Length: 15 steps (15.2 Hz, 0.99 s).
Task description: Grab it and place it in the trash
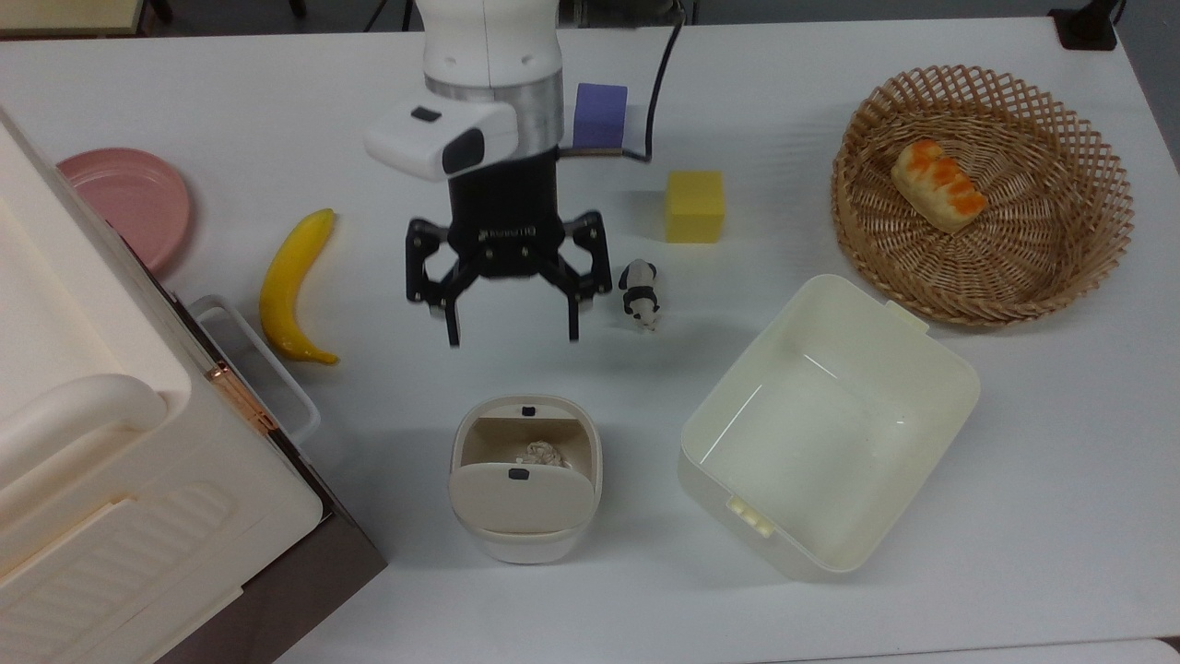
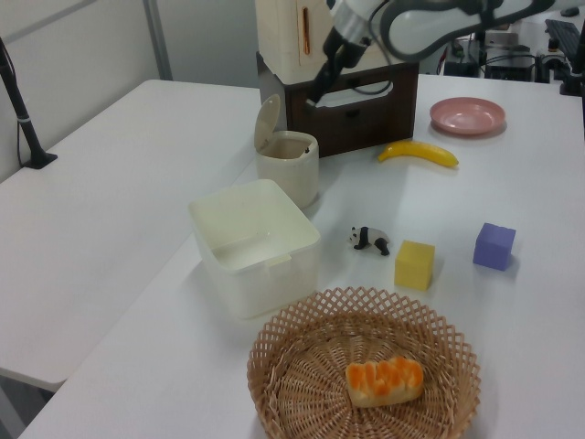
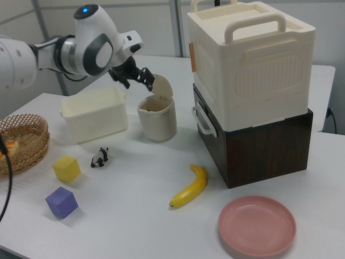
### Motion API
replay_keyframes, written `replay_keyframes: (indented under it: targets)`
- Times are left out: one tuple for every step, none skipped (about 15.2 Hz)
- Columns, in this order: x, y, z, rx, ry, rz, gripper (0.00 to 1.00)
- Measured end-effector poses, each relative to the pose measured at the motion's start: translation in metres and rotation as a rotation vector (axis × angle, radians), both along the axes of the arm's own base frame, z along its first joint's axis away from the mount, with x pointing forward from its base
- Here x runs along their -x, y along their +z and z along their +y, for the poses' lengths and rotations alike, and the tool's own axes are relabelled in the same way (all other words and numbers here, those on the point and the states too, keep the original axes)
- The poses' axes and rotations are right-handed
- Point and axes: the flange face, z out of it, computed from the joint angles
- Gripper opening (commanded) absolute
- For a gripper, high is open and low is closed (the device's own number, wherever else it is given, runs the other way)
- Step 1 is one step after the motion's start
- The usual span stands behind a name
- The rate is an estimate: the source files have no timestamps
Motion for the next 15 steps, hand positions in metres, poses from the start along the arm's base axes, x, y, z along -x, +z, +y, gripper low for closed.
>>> replay_keyframes:
  targets:
    - [0.012,0.004,-0.001,0.002,-0.001,0.062,1.0]
    - [0.024,0.009,-0.002,0.004,-0.001,0.125,1.0]
    - [0.037,0.015,-0.004,0.006,-0.001,0.187,1.0]
    - [0.051,0.024,-0.005,0.008,0.0,0.246,1.0]
    - [0.064,0.032,-0.006,0.009,0.001,0.3,1.0]
    - [0.076,0.039,-0.007,0.011,0.001,0.347,1.0]
    - [0.088,0.047,-0.008,0.011,0.002,0.382,1.0]
    - [0.098,0.053,-0.009,0.011,0.002,0.405,1.0]
    - [0.109,0.059,-0.01,0.011,0.003,0.425,1.0]
    - [0.114,0.06,-0.011,0.011,0.003,0.434,1.0]
    - [0.117,0.059,-0.011,0.011,0.003,0.441,1.0]
    - [0.119,0.056,-0.011,0.011,0.003,0.448,1.0]
    - [0.12,0.052,-0.012,0.011,0.002,0.456,1.0]
    - [0.121,0.049,-0.013,0.012,0.001,0.462,1.0]
    - [0.121,0.046,-0.014,0.012,-0.002,0.467,1.0]
